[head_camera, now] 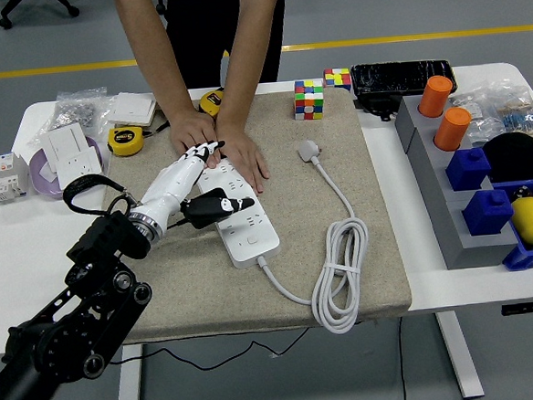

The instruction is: Pick up the plug,place it near the board,insert it into the board,press the button

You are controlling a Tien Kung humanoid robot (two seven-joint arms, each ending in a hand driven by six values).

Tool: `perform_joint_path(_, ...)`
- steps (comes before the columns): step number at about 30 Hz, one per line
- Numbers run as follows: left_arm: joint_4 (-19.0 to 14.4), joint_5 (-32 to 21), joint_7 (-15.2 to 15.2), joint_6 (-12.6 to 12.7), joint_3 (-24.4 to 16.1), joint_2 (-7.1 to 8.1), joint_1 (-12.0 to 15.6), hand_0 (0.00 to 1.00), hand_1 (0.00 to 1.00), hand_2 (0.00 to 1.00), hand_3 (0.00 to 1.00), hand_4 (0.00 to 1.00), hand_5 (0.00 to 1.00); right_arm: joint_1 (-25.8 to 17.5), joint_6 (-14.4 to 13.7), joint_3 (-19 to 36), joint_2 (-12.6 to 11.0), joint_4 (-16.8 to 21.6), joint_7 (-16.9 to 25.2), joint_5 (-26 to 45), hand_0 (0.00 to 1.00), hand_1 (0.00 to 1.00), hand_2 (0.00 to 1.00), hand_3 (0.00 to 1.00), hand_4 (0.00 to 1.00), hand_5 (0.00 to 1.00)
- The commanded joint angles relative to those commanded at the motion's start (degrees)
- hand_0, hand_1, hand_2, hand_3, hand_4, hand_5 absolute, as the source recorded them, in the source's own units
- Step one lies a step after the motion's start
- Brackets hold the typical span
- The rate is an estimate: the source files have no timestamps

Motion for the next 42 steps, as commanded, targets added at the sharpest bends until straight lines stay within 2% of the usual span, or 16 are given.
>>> perform_joint_path(3, 1.17, 2.11, -0.6, 0.04, 0.28, -0.12, 0.01, 0.957, 0.987, 0.953, 0.924, 0.998, 0.501, 0.02, 0.01, 0.01, -0.04, 0.0, -0.02, 0.01, 0.86, 0.852, 0.824, 0.837, 0.998, 0.998)
perform_joint_path(4, 1.52, 2.8, -0.7, 0.14, 0.44, -0.14, 0.0, 0.851, 0.909, 0.863, 0.824, 0.998, 0.331, 0.04, 0.02, -0.03, -0.06, 0.0, -0.01, 0.06, 0.86, 0.852, 0.824, 0.837, 0.998, 0.998)
perform_joint_path(9, 2.38, 6.79, -0.71, 1.23, 0.98, -0.25, -0.33, 0.851, 0.909, 0.863, 0.824, 0.998, 0.331, 0.28, -0.01, -0.28, -0.1, 0.0, 0.07, 0.45, 0.86, 0.852, 0.824, 0.837, 0.998, 0.998)
perform_joint_path(10, 2.61, 7.31, -0.7, 1.43, 1.16, -0.25, -0.43, 0.635, 0.689, 0.658, 0.664, 0.998, 0.252, 0.31, -0.01, -0.29, -0.1, 0.0, 0.08, 0.49, 0.86, 0.852, 0.824, 0.837, 0.998, 0.998)
perform_joint_path(15, 4.05, 8.53, -0.66, 2.51, 1.61, -0.43, -0.67, 0.635, 0.689, 0.658, 0.664, 0.998, 0.252, 0.34, -0.03, -0.25, -0.14, 0.0, 0.09, 0.63, 0.86, 0.852, 0.824, 0.837, 0.998, 0.998)
perform_joint_path(16, 4.25, 8.53, -0.65, 2.62, 1.64, -0.46, -0.68, 0.51, 0.547, 0.522, 0.566, 0.998, 0.23, 0.34, -0.03, -0.23, -0.14, 0.0, 0.09, 0.62, 0.859, 0.852, 0.824, 0.837, 0.998, 0.998)
perform_joint_path(21, 5.52, 8.53, -0.57, 2.78, 1.68, -0.64, -0.96, 0.51, 0.547, 0.522, 0.566, 0.998, 0.23, 0.26, -0.05, -0.02, -0.14, 0.0, 0.08, 0.51, 0.859, 0.852, 0.824, 0.837, 0.998, 0.998)
perform_joint_path(22, 5.68, 8.53, -0.58, 3.01, 1.56, -0.66, -0.95, 0.442, 0.448, 0.47, 0.536, 0.998, 0.221, 0.26, -0.06, -0.09, -0.14, 0.0, 0.12, 0.65, 0.86, 0.852, 0.824, 0.837, 0.998, 0.998)
perform_joint_path(27, 5.57, 8.53, -0.2, 4.74, 1.16, -0.74, -0.88, 0.442, 0.448, 0.47, 0.536, 0.998, 0.221, 0.21, -0.07, 0.08, -0.13, 0.0, 0.1, 0.58, 0.86, 0.852, 0.824, 0.837, 0.998, 0.998)
perform_joint_path(28, 5.58, 8.53, -0.23, 5.4, 1.04, -0.75, -0.89, 0.354, 0.309, 0.435, 0.522, 0.918, 0.222, 0.22, -0.07, 0.12, -0.13, 0.0, 0.1, 0.53, 0.859, 0.851, 0.824, 0.837, 0.998, 0.998)
perform_joint_path(30, 5.32, 8.53, -0.14, 6.31, 0.92, -0.65, -0.84, 0.354, 0.309, 0.435, 0.522, 0.918, 0.222, 0.24, -0.08, 0.2, -0.09, 0.0, 0.1, 0.5, 0.859, 0.851, 0.824, 0.837, 0.998, 0.998)
perform_joint_path(33, 4.99, 8.53, 0.17, 6.25, 0.94, -0.51, -0.81, 0.354, 0.309, 0.435, 0.522, 0.918, 0.222, 0.26, -0.1, 0.25, -0.08, 0.0, 0.09, 0.51, 0.859, 0.851, 0.824, 0.837, 0.998, 0.998)
perform_joint_path(34, 4.92, 8.53, 0.29, 6.12, 0.93, -0.49, -0.79, 0.317, 0.247, 0.407, 0.518, 0.757, 0.118, 0.26, -0.11, 0.24, -0.08, 0.0, 0.11, 0.56, 0.86, 0.852, 0.825, 0.837, 0.998, 0.998)
perform_joint_path(39, 4.74, 8.53, 0.7, 5.24, 0.99, -0.41, -0.74, 0.317, 0.247, 0.407, 0.518, 0.757, 0.118, 0.26, -0.18, 0.16, -0.1, 0.0, 0.11, 0.76, 0.86, 0.852, 0.825, 0.837, 0.998, 0.998)
perform_joint_path(40, 4.81, 8.53, 0.73, 5.08, 0.96, -0.41, -0.7, 0.306, 0.226, 0.391, 0.521, 0.741, 0.084, 0.26, -0.19, 0.11, -0.11, 0.0, 0.13, 0.83, 0.86, 0.852, 0.825, 0.838, 0.998, 0.998)
perform_joint_path(42, 4.93, 8.53, 0.82, 4.88, 0.93, -0.4, -0.61, 0.306, 0.226, 0.391, 0.521, 0.741, 0.084, 0.23, -0.2, 0.18, -0.11, 0.0, 0.1, 0.76, 0.86, 0.852, 0.825, 0.838, 0.998, 0.998)
